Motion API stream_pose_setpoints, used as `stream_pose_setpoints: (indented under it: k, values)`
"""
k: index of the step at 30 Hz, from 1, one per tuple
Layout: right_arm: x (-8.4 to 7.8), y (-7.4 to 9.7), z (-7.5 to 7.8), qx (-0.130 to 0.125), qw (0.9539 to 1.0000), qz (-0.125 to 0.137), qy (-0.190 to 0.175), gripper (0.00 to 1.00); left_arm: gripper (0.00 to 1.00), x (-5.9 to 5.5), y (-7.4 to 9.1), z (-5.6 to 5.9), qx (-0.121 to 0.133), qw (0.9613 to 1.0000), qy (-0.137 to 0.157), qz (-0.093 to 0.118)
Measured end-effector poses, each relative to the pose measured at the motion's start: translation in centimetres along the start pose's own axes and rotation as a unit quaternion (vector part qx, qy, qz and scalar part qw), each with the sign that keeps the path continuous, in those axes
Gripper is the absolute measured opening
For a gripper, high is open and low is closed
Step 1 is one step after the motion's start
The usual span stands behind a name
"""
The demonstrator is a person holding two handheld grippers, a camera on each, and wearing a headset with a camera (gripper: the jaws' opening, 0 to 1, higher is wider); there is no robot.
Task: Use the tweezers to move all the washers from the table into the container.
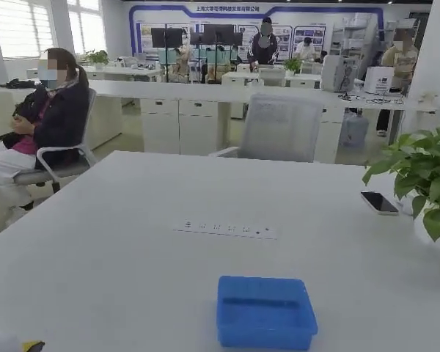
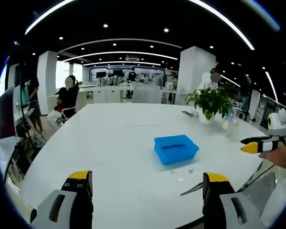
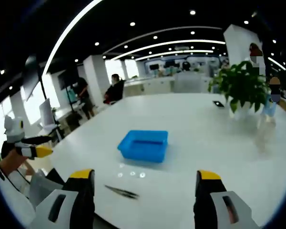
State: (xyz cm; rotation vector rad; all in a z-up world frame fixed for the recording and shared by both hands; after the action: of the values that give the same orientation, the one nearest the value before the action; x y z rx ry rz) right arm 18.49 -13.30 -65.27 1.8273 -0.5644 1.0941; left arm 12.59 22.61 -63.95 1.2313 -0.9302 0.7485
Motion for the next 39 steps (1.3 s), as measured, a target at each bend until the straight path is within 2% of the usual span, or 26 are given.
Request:
stream_pose_setpoints:
  k: [13, 17, 20, 22, 26, 30, 39]
  values:
    - [0.21, -0.05, -0.07, 0.0, 1.0, -0.001, 0.005, 0.86, 0.99, 0.06, -0.08, -0.22, 0.003, 0.9999, 0.007, 0.007]
    - [0.12, -0.03, -0.32, 0.0, 1.0, -0.002, 0.007, 0.86, 0.99, -0.06, -0.13, -0.18, -0.002, 1.0, 0.004, 0.001]
    - [0.01, 0.07, -0.32, -0.002, 1.0, -0.003, 0.009, 0.86, 0.99, -0.08, -0.03, -0.23, 0.005, 1.0, 0.003, 0.004]
    - [-0.08, 0.17, -0.25, -0.005, 0.9999, -0.004, 0.008, 0.86, 0.99, 0.02, 0.14, -0.37, 0.008, 0.9998, 0.009, 0.014]
    - [-0.18, 0.33, -0.16, -0.007, 1.0, -0.003, 0.006, 0.86, 0.99, 0.04, 0.3, -0.5, 0.008, 0.9995, 0.023, 0.019]
    - [-0.02, 0.37, -0.33, -0.008, 0.9999, -0.003, 0.01, 0.86, 0.99, -0.31, 0.25, -0.34, 0.006, 0.9998, 0.018, 0.006]
    - [0.12, 0.19, -0.24, -0.006, 0.9998, -0.006, 0.016, 0.85, 0.99, -0.81, 0.04, 0.01, 0.005, 0.9998, 0.019, -0.01]
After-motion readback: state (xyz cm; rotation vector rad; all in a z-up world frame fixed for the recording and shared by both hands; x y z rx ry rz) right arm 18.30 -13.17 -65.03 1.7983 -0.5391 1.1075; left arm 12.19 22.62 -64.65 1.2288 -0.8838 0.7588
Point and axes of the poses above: the centre of the closed fingertips' face, and the gripper's own axes: y roughly backward along the fingers, z roughly to its right, x roughly out of its top, the point moved 10 cm from there along y, roughly backward along the fingers, and after that the axes turned 1 degree about -x, right-handed, at the moved point
